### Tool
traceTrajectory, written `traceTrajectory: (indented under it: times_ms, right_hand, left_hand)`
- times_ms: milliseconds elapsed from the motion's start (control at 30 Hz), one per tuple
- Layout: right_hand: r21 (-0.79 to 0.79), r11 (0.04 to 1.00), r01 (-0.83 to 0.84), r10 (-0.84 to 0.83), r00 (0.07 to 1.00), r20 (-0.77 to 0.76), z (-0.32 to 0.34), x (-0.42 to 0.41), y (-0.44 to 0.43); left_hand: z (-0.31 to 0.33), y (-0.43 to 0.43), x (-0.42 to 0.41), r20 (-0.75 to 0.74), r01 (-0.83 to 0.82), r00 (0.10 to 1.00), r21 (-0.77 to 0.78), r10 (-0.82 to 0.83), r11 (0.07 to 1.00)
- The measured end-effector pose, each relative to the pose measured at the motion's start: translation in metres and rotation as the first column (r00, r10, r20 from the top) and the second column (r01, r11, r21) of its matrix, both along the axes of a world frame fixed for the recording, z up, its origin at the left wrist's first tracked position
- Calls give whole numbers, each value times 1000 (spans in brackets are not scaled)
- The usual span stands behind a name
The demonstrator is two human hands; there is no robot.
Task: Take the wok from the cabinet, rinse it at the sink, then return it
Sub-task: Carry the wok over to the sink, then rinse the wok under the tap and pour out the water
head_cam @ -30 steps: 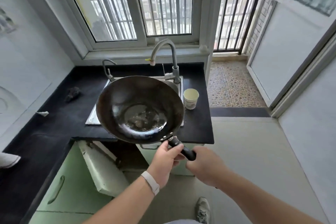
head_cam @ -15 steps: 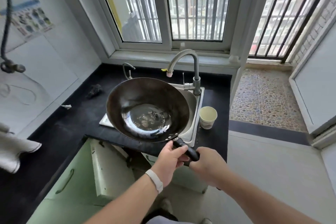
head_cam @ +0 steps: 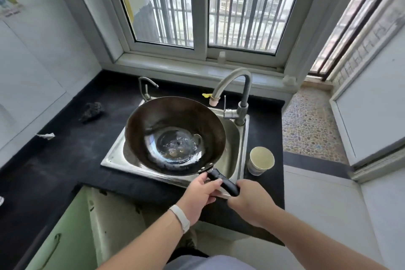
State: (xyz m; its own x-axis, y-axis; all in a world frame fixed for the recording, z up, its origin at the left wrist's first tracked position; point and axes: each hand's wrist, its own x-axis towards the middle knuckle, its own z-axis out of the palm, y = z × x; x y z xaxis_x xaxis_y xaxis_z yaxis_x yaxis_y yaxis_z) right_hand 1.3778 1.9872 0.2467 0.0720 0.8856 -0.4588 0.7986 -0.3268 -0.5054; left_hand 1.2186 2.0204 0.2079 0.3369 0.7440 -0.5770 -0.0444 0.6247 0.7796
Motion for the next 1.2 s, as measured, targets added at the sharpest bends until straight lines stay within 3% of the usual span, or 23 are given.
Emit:
traceTrajectory:
  times_ms: [267, 567, 833, 1200]
  right_hand:
    - [-91, 993, 78, -70, 994, 89, -21, -34, 41]
    - [-187, 972, 144, -129, 988, 90, -42, -41, 46]
    - [-226, 967, 119, -99, 990, 100, -55, -31, 63]
    - [-315, 946, 72, -44, 994, 95, -78, -9, 82]
  left_hand:
    - [-33, 55, -32, 39, 146, 989, -66, -144, 987]
    - [-53, 75, -49, -83, 375, 919, -115, -385, 920]
    - [-51, 83, -37, -153, 375, 904, -171, -400, 911]
    - [-54, 105, -35, -224, 210, 943, -180, -248, 961]
